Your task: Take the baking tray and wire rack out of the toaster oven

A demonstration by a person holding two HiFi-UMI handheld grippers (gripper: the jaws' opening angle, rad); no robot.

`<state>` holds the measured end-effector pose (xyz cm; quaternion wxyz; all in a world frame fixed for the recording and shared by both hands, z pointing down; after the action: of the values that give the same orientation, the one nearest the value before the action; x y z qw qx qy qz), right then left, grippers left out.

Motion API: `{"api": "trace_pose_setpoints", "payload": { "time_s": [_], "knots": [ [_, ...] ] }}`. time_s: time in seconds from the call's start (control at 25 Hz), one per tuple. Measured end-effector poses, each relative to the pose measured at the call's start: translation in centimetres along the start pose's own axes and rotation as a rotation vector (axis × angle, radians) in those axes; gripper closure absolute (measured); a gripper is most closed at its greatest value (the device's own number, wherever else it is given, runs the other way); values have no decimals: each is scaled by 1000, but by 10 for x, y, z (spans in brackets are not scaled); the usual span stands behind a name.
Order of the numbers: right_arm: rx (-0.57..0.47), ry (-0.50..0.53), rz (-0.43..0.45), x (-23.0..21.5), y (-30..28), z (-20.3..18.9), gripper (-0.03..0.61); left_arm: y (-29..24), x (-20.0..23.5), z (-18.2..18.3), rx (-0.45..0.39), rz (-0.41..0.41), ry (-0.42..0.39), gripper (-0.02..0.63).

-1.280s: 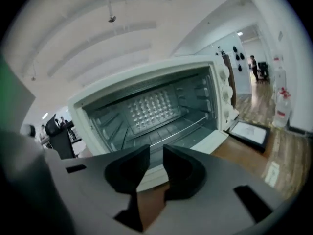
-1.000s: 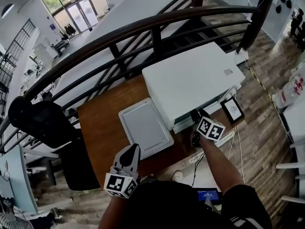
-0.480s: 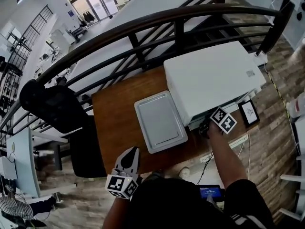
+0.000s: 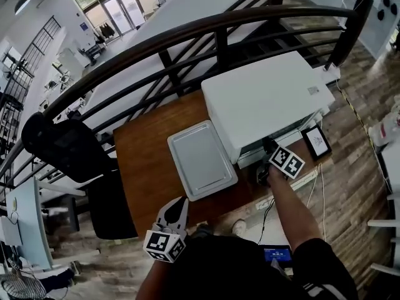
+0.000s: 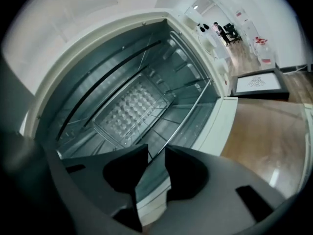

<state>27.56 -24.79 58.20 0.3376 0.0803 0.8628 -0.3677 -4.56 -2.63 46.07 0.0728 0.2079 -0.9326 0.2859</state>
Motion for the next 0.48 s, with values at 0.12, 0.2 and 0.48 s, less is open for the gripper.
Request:
{"api": "trace_pose_setpoints", "payload": {
  "time_s": [0.12,0.2,0.48],
  "knots": [
    [-18,-42,12,0,7,-2,495,-8,-10,-3,13,-40,-3,600],
    [-32,-81,46,-1,11,-4,508,-12,-14,-4,20,-58,0,600],
    [-55,-222,178,-10,-5,7,403,-13,-9,-6,49,-60,-5,600]
  ]
}}
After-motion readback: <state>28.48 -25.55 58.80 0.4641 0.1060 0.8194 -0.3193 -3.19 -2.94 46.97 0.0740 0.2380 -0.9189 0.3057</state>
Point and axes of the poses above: the fingertips, and each gripper's own axes: y backward along the fingers, x to its left, z out of its top, the point moved 3 cm from there along y, backward along the fingers, and after that the axes turned 12 degrees about x, right-handed, at the moved point
